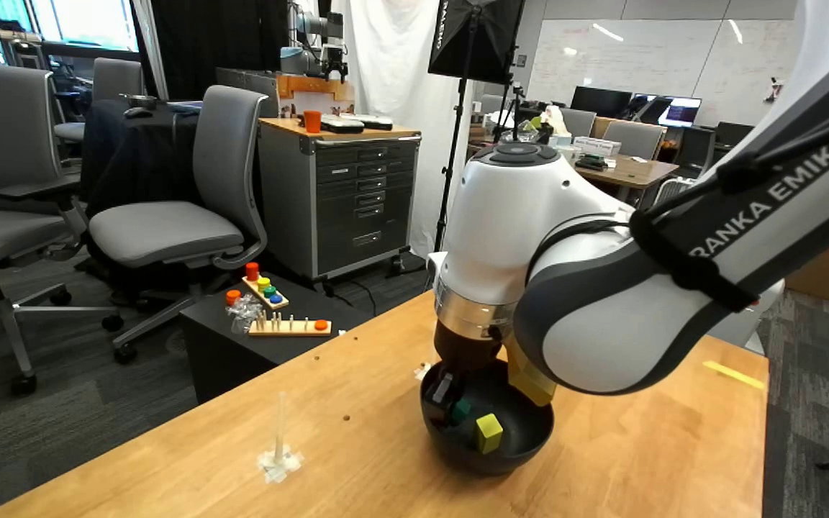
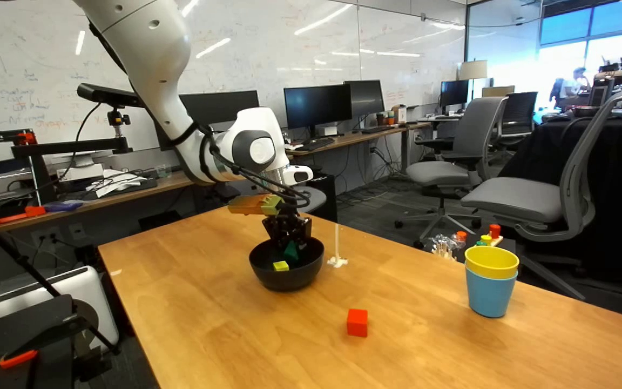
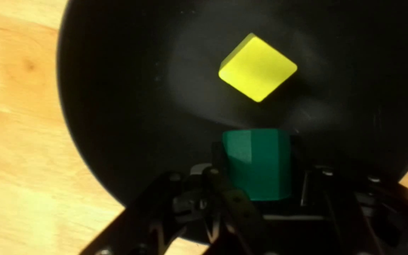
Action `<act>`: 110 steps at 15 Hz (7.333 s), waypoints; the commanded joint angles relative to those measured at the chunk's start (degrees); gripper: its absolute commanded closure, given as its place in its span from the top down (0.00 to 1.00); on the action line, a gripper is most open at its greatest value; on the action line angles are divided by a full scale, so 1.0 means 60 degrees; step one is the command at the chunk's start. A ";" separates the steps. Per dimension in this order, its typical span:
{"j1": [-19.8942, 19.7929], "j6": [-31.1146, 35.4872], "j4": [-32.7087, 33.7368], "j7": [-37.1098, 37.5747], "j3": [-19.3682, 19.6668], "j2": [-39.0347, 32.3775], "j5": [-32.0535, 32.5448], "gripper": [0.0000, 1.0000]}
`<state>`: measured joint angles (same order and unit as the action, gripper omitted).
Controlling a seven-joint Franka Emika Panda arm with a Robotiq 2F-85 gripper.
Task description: Put the yellow, green and orange blocks inside the black bowl
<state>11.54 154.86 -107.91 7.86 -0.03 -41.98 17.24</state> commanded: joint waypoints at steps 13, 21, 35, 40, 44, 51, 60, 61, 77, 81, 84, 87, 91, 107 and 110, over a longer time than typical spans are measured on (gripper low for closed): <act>0.0457 -0.1663 0.0028 -0.0536 0.0370 0.0793 0.0164 1.00; 0.0075 -0.3845 0.0746 -0.0163 0.0736 0.1894 0.0520 1.00; -0.0755 -0.4520 0.1920 0.4046 0.2060 0.0841 -0.0011 1.00; -0.0765 -0.4220 0.1828 0.5733 0.2411 0.0691 -0.0094 1.00; -0.1002 -0.4597 0.1794 0.6181 0.2331 0.0563 -0.0321 1.00; -0.1269 -0.4381 0.1377 0.6093 0.2154 0.0295 -0.0869 1.00; -0.1276 -0.2930 0.0749 0.5947 0.2000 0.0200 -0.1546 1.00; -0.1263 -0.2832 0.0695 0.5946 0.2012 0.0177 -0.1570 1.00; -0.1370 -0.2007 0.0454 0.5964 0.2229 -0.0293 -0.1869 1.00; -0.1384 -0.2066 0.0510 0.5945 0.2226 -0.0486 -0.1947 1.00; -0.1373 -0.2077 0.0561 0.5950 0.2227 -0.0595 -0.1976 0.73; -0.1388 -0.2056 0.0561 0.5906 0.2189 -0.0590 -0.2054 0.49; -0.1372 -0.1958 0.0562 0.5894 0.2175 -0.0557 -0.2168 0.18; -0.1174 -0.2209 -0.0154 0.3808 0.1044 0.1473 -0.2285 0.17; -0.1234 -0.2320 -0.0404 0.2903 0.0620 0.1829 -0.2531 0.17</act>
<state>4.58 142.12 -107.14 31.42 5.91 -34.92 4.78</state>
